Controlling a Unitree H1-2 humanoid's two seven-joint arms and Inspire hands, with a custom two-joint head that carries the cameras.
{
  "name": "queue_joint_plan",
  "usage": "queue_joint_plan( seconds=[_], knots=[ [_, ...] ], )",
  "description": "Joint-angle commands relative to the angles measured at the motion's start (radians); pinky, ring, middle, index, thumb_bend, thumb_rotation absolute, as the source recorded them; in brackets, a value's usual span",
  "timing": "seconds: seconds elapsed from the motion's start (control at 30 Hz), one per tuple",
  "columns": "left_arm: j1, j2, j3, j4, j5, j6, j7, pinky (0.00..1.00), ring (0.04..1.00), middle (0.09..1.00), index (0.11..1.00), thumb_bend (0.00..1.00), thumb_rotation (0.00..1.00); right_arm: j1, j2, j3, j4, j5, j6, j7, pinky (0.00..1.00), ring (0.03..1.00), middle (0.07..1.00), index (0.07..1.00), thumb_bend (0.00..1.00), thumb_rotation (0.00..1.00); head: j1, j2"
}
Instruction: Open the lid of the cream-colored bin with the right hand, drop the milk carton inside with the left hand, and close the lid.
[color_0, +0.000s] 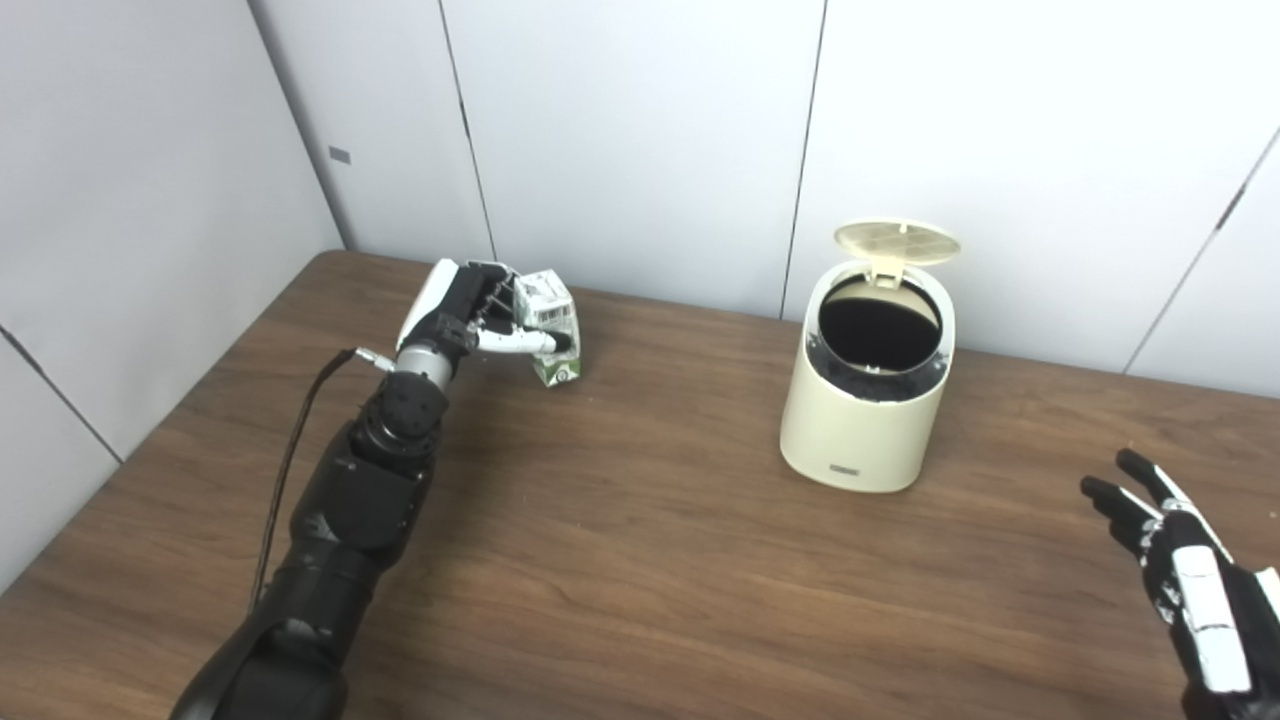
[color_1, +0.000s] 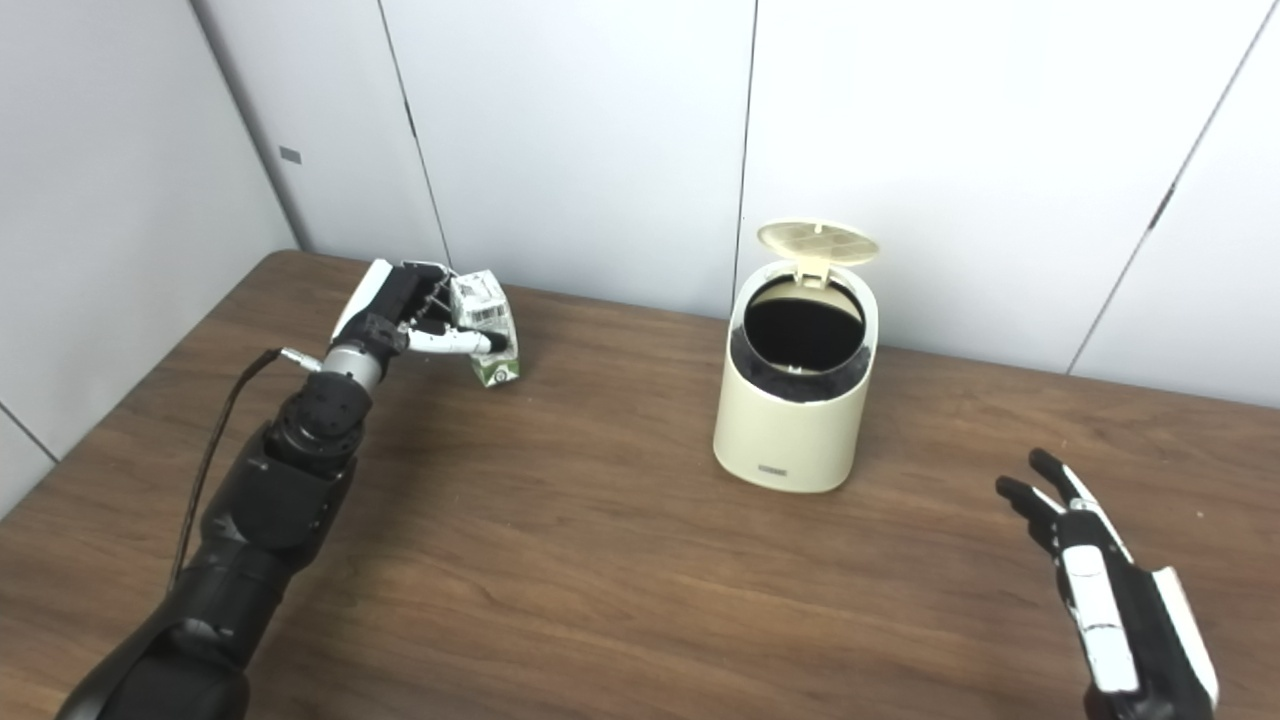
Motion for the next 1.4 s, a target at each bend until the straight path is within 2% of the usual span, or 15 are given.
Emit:
queue_joint_plan(
  seconds=[0.0,0.17,0.2,0.27,0.33,0.5,0.67,0.8,0.9,0.97,1.17,1.37],
  knots=[
    [-0.035,0.036,0.019,-0.07,0.011,-0.016,0.03,0.54,0.505,0.521,0.456,0.5,0.0,-0.022,0.004,-0.007,-0.048,0.009,-0.008,-0.014,0.95,0.905,0.839,0.915,0.4,1.0,-0.003,0.001],
    [0.002,0.013,0.069,-0.197,-0.011,-0.023,0.06,0.47,0.469,0.512,0.464,0.5,0.0,-0.019,0.003,-0.004,-0.045,-0.003,-0.012,-0.018,0.92,0.894,0.835,0.918,0.4,1.0,-0.024,0.002],
    [0.009,0.008,0.078,-0.222,-0.019,-0.038,0.06,0.42,0.463,0.514,0.466,0.49,0.0,-0.018,0.001,-0.003,-0.042,-0.005,-0.021,-0.017,0.92,0.894,0.834,0.918,0.41,1.0,-0.025,0.002],
    [0.022,0.002,0.087,-0.272,-0.018,-0.037,0.06,0.36,0.452,0.52,0.465,0.48,0.0,-0.018,-0.001,-0.003,-0.032,0.002,-0.038,-0.013,0.93,0.894,0.842,0.927,0.41,1.0,-0.029,0.002],
    [0.037,-0.006,0.087,-0.341,-0.006,-0.017,0.06,0.31,0.419,0.53,0.476,0.47,0.0,-0.019,-0.001,-0.006,-0.021,0.012,-0.047,-0.012,0.93,0.891,0.847,0.93,0.41,1.0,-0.034,0.002],
    [0.065,-0.029,0.075,-0.482,0.008,0.039,0.046,0.37,0.461,0.522,0.465,0.48,0.0,-0.019,-0.001,-0.004,-0.021,0.009,-0.043,-0.016,0.89,0.879,0.852,0.931,0.44,1.0,-0.058,0.003],
    [0.085,-0.055,0.038,-0.604,0.032,0.065,0.021,0.4,0.482,0.508,0.461,0.48,0.0,-0.012,-0.005,0.008,-0.025,-0.033,-0.029,-0.024,0.84,0.873,0.857,0.934,0.4,1.0,-0.086,-0.004],
    [0.087,-0.083,0.005,-0.68,0.05,0.063,0.002,0.39,0.476,0.506,0.461,0.48,0.0,-0.007,0.0,0.009,-0.003,-0.04,-0.05,-0.028,0.84,0.873,0.856,0.933,0.43,1.0,-0.122,-0.011],
    [0.078,-0.113,-0.015,-0.724,0.062,0.087,-0.006,0.37,0.471,0.51,0.464,0.48,0.0,-0.005,-0.003,0.016,0.019,-0.055,-0.082,-0.028,0.86,0.879,0.851,0.939,0.43,1.0,-0.161,-0.011],
    [0.075,-0.124,-0.03,-0.746,0.072,0.084,-0.015,0.37,0.469,0.501,0.463,0.48,0.0,-0.002,-0.004,0.023,0.033,-0.072,-0.097,-0.031,0.83,0.864,0.844,0.933,0.42,1.0,-0.182,-0.011],
    [0.077,-0.151,-0.051,-0.798,0.064,0.072,-0.047,0.36,0.473,0.507,0.47,0.48,0.0,0.0,0.012,0.039,0.075,-0.093,-0.136,-0.041,0.8,0.854,0.844,0.92,0.51,1.0,-0.256,-0.014],
    [0.067,-0.176,-0.078,-0.81,0.065,0.023,-0.062,0.36,0.466,0.499,0.472,0.48,0.0,0.002,0.038,0.059,0.097,-0.133,-0.159,-0.062,0.78,0.834,0.842,0.91,0.5,1.0,-0.323,-0.014]
  ],
)
